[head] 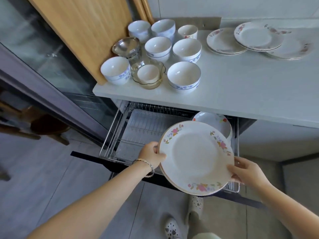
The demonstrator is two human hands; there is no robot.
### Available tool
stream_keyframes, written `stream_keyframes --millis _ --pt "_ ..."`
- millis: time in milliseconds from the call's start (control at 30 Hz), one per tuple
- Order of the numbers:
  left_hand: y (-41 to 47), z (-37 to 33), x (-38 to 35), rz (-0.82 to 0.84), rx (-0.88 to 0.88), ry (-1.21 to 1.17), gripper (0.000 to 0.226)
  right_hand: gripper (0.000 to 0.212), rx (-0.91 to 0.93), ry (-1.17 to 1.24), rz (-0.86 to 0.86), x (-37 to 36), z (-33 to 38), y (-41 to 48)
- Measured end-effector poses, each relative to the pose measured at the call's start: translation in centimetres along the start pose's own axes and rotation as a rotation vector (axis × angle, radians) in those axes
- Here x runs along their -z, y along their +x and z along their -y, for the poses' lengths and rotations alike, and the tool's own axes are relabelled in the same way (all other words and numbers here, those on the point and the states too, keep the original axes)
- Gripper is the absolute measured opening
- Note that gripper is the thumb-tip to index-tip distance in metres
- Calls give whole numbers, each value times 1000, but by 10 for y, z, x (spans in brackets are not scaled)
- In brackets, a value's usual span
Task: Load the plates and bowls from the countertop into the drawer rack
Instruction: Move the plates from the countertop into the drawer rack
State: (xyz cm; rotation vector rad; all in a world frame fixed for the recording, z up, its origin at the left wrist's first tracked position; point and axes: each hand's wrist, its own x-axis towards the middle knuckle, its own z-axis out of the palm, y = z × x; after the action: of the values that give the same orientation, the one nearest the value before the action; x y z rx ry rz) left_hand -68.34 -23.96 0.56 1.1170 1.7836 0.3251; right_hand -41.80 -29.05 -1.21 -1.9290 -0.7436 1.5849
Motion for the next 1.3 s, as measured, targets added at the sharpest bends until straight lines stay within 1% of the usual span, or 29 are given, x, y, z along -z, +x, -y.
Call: stream_keyframes --millis 133,300,433,567,700,900,967,1133,1233,1300 --pt "59 9 19 19 52 48 39 37 -46 26 -11 -41 8 44" --pt "152 29 34 56 81 88 35 33 -104 28 -25 -91 7 122" --pt "220 52 37 43 82 145 39 36 -177 34 -42 -132 3 185" --pt "287 86 33 64 100 228 37 44 -204 62 -91 -175 -14 236" --pt "343 106 23 90 95 278 43 40 -279 159 -186 -212 -41 276" --pt "396 124 8 128 26 314 41 34 -265 157 -320 -238 -59 312" --pt "410 125 5 129 10 301 43 37 -252 186 -359 -244 -62 321" --pt "427 126 -3 113 -4 273 46 33 -231 211 -534 -256 -69 335" --pt "429 129 -6 98 -13 253 47 34 -265 291 -620 -262 -78 338" --pt "430 130 -7 89 -18 224 48 32 -317 331 -644 -267 -83 336"
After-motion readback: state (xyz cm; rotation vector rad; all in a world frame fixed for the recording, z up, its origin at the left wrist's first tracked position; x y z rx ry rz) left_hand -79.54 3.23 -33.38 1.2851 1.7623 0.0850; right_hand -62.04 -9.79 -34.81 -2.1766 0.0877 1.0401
